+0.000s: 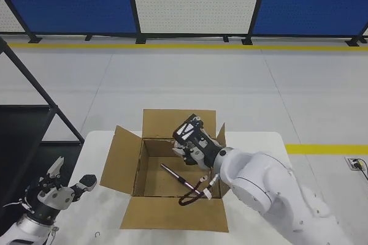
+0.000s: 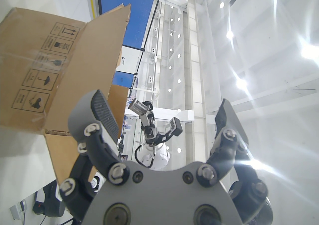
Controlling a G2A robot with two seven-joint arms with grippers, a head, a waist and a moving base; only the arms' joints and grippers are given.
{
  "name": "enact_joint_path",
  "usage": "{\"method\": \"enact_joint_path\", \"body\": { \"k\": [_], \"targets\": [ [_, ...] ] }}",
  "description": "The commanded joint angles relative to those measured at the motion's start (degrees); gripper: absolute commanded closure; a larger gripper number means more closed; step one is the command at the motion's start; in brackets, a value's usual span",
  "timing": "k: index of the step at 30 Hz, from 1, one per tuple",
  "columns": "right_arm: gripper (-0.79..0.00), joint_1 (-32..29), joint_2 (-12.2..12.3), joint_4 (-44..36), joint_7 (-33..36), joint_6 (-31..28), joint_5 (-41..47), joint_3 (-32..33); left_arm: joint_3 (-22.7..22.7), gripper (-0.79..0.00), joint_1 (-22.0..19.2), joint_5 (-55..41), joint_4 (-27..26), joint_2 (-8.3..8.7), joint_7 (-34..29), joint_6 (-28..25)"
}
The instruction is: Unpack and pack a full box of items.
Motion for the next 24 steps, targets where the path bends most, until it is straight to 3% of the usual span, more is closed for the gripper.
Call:
{"method": "enact_joint_path", "body": {
  "k": [1,18,24],
  "targets": [
    [0.0,2.66,-1.51,4.75,-1.08,3.06,0.26,-3.1,0.25,-0.785,0.2,0.04,-0.3,-0.03,-0.05,0.16],
    [0.0,3.31,-1.93,6.05,-1.25,4.19,-0.02,-3.84,0.42,-0.785,0.23,0.23,-0.49,-0.02,-0.2,0.72],
    [0.0,4.67,-3.95,15.18,-2.44,-0.47,4.59,-6.77,0.52,-0.785,0.44,0.51,-1.39,-0.1,0.54,0.66]
  ]
}}
